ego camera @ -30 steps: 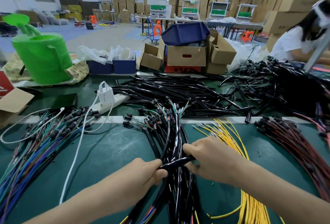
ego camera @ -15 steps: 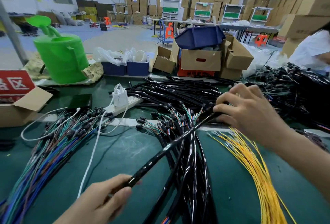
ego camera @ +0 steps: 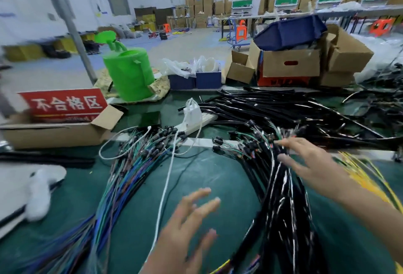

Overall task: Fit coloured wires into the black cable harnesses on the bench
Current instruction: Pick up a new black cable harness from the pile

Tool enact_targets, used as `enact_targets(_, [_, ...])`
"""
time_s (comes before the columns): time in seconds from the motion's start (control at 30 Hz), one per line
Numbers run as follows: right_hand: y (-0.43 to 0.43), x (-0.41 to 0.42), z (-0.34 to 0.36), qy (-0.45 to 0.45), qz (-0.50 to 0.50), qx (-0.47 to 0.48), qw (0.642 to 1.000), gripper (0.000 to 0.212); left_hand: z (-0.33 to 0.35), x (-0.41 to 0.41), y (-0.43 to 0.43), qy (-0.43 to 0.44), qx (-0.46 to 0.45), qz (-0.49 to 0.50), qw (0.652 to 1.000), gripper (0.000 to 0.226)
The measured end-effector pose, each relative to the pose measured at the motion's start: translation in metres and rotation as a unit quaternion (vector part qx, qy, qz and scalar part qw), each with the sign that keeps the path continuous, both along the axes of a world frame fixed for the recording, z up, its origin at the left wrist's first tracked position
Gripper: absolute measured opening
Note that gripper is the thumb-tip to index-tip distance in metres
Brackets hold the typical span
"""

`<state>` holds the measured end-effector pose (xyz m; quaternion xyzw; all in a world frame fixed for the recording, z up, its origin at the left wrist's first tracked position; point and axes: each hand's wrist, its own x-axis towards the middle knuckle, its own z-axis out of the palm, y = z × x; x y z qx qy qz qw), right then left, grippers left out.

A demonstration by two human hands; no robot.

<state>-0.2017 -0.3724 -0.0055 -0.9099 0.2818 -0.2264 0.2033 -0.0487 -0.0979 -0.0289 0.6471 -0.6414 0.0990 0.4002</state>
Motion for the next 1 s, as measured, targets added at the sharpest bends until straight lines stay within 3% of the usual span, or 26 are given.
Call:
enact_targets(0.07, [0.017,0.012,-0.023,0.065,-0.010,0.010,0.998,0.053,-0.003,0.045,-0.006,0.053,0.032,0.109,0.992,0.035])
enact_targets(0.1, [0.027,0.018,-0.035,0.113,-0.028,-0.003,0.993,0.060,0.002,0.074,-0.012,0.036,0.055,0.176,0.982,0.036])
enact_targets(0.2, [0.047,0.026,-0.067,0.207,-0.073,-0.072,0.973,0.061,-0.007,0.140,-0.028,0.049,0.209,0.316,0.924,0.042])
enact_targets(0.3, [0.050,0.025,-0.073,0.174,-0.086,-0.071,0.978,0.057,-0.033,0.166,-0.040,-0.034,0.303,0.356,0.883,0.035])
enact_targets(0.5, [0.052,0.022,-0.071,0.106,-0.064,-0.050,0.991,0.050,-0.039,0.175,-0.064,-0.162,0.270,0.403,0.860,0.032])
enact_targets(0.63, [0.053,0.019,-0.069,0.048,-0.051,-0.013,0.997,0.043,-0.037,0.169,-0.079,-0.231,0.273,0.432,0.828,0.019])
enact_targets(0.7, [0.053,0.018,-0.069,0.039,-0.049,-0.006,0.998,0.040,-0.036,0.167,-0.084,-0.221,0.267,0.431,0.833,0.016])
enact_targets(0.8, [0.052,0.017,-0.071,0.031,-0.049,-0.004,0.998,0.036,-0.036,0.170,-0.085,-0.155,0.192,0.411,0.878,0.013])
enact_targets(0.9, [0.051,0.017,-0.072,0.024,-0.047,-0.004,0.999,0.032,-0.031,0.173,-0.078,-0.034,0.090,0.360,0.928,0.008])
enact_targets(1.0, [0.050,0.016,-0.074,0.013,-0.048,-0.003,0.999,0.028,-0.025,0.178,-0.073,0.089,0.047,0.316,0.943,0.010])
